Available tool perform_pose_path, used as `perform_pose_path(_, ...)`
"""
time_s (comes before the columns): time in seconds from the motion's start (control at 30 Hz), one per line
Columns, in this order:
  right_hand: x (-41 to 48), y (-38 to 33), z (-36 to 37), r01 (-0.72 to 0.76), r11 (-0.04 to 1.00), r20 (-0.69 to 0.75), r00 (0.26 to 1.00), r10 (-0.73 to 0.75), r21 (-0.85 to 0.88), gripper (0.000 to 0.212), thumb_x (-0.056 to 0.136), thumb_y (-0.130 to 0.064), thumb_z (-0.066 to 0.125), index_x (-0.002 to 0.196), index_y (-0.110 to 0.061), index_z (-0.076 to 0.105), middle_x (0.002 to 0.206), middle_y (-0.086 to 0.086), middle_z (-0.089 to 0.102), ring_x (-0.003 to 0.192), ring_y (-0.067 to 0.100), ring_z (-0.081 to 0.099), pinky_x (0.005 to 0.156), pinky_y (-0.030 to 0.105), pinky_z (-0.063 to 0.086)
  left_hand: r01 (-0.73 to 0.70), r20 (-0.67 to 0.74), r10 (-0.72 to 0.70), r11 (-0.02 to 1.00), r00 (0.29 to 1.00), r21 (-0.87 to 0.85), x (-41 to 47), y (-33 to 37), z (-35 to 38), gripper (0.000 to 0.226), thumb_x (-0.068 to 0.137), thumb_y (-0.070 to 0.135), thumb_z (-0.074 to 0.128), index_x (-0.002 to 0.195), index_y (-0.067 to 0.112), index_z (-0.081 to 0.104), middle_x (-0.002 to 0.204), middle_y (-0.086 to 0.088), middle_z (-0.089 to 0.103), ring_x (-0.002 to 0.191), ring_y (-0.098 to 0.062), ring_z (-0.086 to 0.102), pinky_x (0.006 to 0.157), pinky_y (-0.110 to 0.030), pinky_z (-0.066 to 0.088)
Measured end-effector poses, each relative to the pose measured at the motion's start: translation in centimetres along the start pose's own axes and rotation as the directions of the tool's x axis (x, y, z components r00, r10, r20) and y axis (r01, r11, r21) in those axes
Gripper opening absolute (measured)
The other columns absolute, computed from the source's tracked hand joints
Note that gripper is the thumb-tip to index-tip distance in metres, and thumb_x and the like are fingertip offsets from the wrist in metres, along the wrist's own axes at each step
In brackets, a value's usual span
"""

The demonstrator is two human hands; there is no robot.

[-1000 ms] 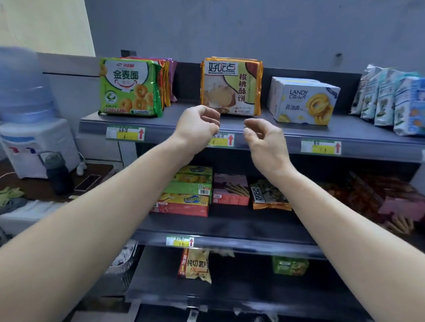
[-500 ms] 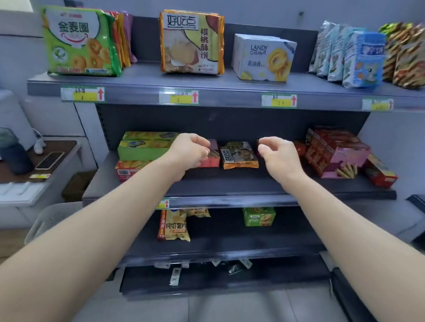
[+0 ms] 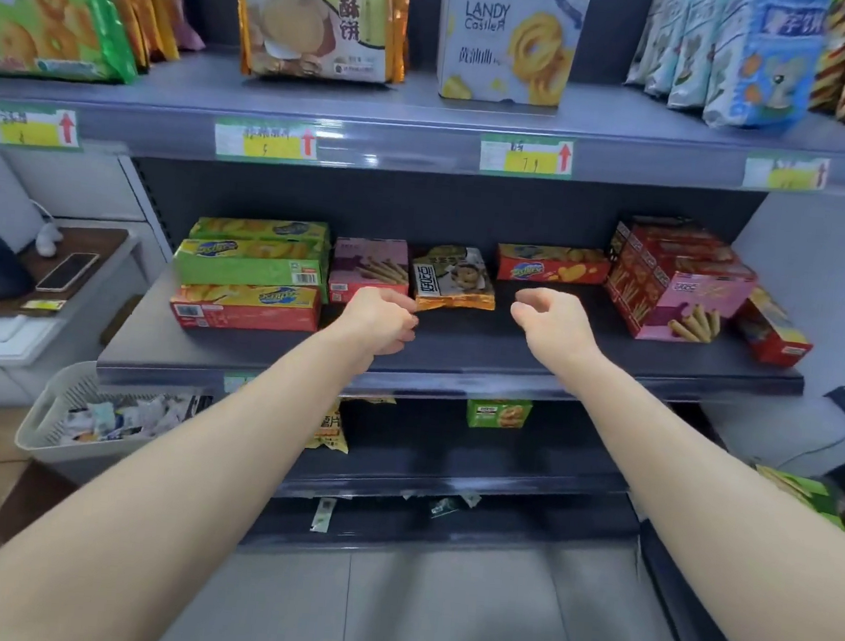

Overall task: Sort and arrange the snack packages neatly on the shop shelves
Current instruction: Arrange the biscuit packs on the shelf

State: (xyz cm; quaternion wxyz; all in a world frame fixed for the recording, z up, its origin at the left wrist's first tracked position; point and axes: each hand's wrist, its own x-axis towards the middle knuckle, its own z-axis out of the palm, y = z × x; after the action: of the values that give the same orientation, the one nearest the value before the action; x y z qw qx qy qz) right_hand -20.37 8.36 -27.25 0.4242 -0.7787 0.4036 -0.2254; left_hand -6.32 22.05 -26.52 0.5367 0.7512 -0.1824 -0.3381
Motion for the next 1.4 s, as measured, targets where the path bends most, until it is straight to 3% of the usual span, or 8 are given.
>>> perform_pose_path(0.1, 2.5, 1.8, -1.3, -0.038, 0.999, 0.025, 0.999, 0.037, 0.036, 0.035, 0.096, -0.019, 0.052, 0.13, -0.011, 0.055, 0.131, 0.005, 0.057, 0.121, 0.019, 0.051, 0.092, 0.023, 0.035, 0.042, -0.022, -0.043, 0.999, 0.999, -0.024, 1.9, -0.2, 2.5, 0.019, 0.089, -0.005, 0.05, 0.082, 0.011, 0.058, 0.099, -0.014, 0.061, 0.076, -0.02, 0.06, 0.071, -0.027, 0.05)
perform_pose_path(0.3, 6.9, 5.0, -2.1, -0.095, 0.99, 0.11, 0.99, 0.084, 0.1, 0.034, 0.095, -0.018, 0.054, 0.128, -0.011, 0.057, 0.13, 0.004, 0.058, 0.118, 0.018, 0.051, 0.089, 0.021, 0.035, 0.145, -0.088, -0.149, 0.988, 0.985, -0.048, 5.2, -0.4, 6.2, 0.016, 0.092, -0.002, 0.051, 0.099, 0.01, 0.058, 0.103, -0.011, 0.062, 0.091, -0.024, 0.061, 0.082, -0.033, 0.049)
perform_pose_path(0.73, 13.5, 7.6, 1.2, -0.182, 0.979, 0.232, 0.96, 0.157, 0.089, 0.04, 0.096, -0.016, 0.053, 0.134, -0.005, 0.05, 0.137, 0.009, 0.053, 0.127, 0.022, 0.047, 0.094, 0.021, 0.032, 0.278, -0.158, -0.307, 0.944, 0.939, -0.178, 13.0, -1.1, 8.7, 0.027, 0.092, -0.001, 0.051, 0.119, 0.003, 0.054, 0.091, -0.008, 0.057, 0.081, -0.019, 0.057, 0.08, -0.031, 0.049)
perform_pose_path(0.83, 15.3, 7.7, 1.9, -0.192, 0.979, 0.239, 0.956, 0.172, 0.062, 0.043, 0.096, -0.016, 0.053, 0.136, -0.003, 0.048, 0.14, 0.011, 0.049, 0.129, 0.024, 0.045, 0.096, 0.021, 0.033, 0.282, -0.175, -0.312, 0.943, 0.934, -0.177, 15.6, -1.1, 8.6, 0.032, 0.091, 0.0, 0.053, 0.122, 0.005, 0.052, 0.112, -0.012, 0.057, 0.097, -0.023, 0.054, 0.083, -0.033, 0.05)
perform_pose_path(0.97, 18.2, 7.4, 3.3, -0.205, 0.978, 0.23, 0.954, 0.193, 0.03, 0.037, 0.095, -0.018, 0.054, 0.127, 0.0, 0.055, 0.129, 0.016, 0.057, 0.119, 0.029, 0.053, 0.098, 0.032, 0.04, 0.302, -0.183, -0.329, 0.94, 0.926, -0.161, 18.9, -0.8, 8.6, 0.037, 0.092, 0.002, 0.051, 0.129, 0.006, 0.049, 0.133, -0.014, 0.051, 0.122, -0.029, 0.048, 0.082, -0.031, 0.047)
perform_pose_path(1.17, 21.5, 7.7, 6.1, -0.308, 0.949, 0.295, 0.914, 0.277, 0.064, 0.021, 0.095, -0.027, 0.051, 0.107, -0.01, 0.058, 0.102, 0.006, 0.056, 0.093, 0.019, 0.05, 0.077, 0.026, 0.037, 0.372, -0.151, -0.414, 0.895, 0.897, -0.245, 22.3, -1.8, 8.6, 0.035, 0.094, 0.001, 0.047, 0.129, 0.007, 0.049, 0.131, -0.015, 0.05, 0.116, -0.031, 0.051, 0.082, -0.036, 0.049)
perform_pose_path(1.3, 23.0, 8.2, 7.4, -0.439, 0.888, 0.381, 0.851, 0.362, 0.136, 0.036, 0.096, -0.03, 0.049, 0.125, -0.009, 0.049, 0.126, 0.012, 0.055, 0.113, 0.025, 0.05, 0.098, 0.036, 0.04, 0.367, -0.156, -0.424, 0.881, 0.892, -0.298, 24.0, -2.5, 8.6, 0.033, 0.095, -0.001, 0.044, 0.126, 0.007, 0.051, 0.131, -0.015, 0.052, 0.11, -0.03, 0.053, 0.081, -0.036, 0.049)
perform_pose_path(1.4, 23.5, 8.7, 8.1, -0.481, 0.862, 0.386, 0.834, 0.394, 0.161, 0.018, 0.098, -0.025, 0.045, 0.114, -0.018, 0.049, 0.135, 0.019, 0.05, 0.128, 0.036, 0.044, 0.109, 0.051, 0.034, 0.359, -0.185, -0.428, 0.879, 0.885, -0.315, 24.4, -2.8, 8.5, 0.032, 0.095, 0.001, 0.046, 0.124, 0.008, 0.053, 0.129, -0.013, 0.054, 0.11, -0.028, 0.054, 0.081, -0.035, 0.05)
